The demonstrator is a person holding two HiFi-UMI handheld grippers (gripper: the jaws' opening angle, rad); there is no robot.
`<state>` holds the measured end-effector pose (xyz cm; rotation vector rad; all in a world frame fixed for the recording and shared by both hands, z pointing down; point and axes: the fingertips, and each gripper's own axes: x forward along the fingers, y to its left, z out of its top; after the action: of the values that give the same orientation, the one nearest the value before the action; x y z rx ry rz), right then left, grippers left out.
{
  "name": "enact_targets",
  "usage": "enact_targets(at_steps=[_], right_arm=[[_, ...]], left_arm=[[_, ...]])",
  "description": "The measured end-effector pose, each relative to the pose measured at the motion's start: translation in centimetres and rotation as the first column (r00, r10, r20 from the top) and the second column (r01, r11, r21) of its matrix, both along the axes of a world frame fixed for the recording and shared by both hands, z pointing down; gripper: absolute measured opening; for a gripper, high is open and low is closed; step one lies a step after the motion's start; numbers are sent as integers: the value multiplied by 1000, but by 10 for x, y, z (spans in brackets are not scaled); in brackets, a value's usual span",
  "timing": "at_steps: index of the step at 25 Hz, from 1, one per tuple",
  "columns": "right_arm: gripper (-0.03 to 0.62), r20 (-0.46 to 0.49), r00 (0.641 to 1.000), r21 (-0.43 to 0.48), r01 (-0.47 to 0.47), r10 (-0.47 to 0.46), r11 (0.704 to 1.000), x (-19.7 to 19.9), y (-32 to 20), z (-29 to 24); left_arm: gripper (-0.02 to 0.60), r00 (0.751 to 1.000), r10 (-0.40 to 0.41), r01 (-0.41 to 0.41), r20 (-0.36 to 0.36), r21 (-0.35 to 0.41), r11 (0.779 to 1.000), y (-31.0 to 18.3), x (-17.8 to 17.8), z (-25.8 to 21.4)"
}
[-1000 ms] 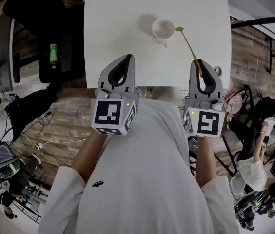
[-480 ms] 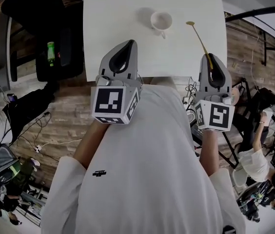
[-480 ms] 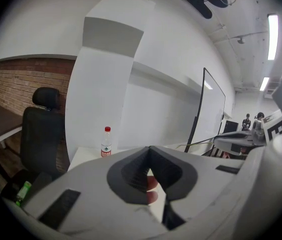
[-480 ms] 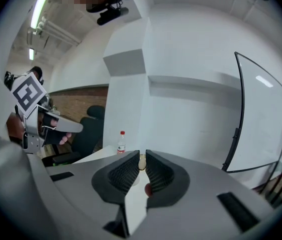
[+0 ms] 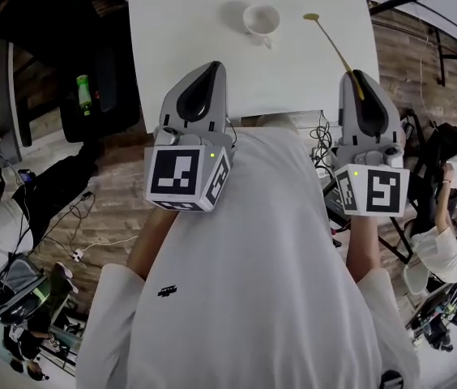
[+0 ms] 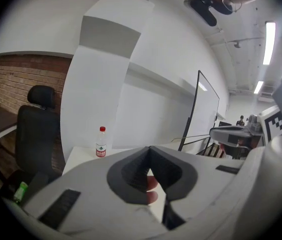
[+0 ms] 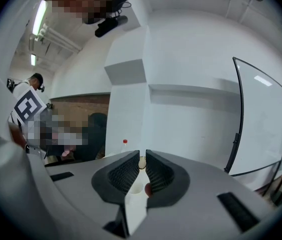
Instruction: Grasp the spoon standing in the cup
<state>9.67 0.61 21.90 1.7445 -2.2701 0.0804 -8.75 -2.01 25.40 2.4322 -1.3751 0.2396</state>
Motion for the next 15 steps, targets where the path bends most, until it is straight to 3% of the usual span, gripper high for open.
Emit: enact_targets(at_steps=[15], right_arm=[[40,17,999,9,-35,35,999,5,10,0]], left_arm=[[11,998,44,-45,38,14,999,-3,7,-7]])
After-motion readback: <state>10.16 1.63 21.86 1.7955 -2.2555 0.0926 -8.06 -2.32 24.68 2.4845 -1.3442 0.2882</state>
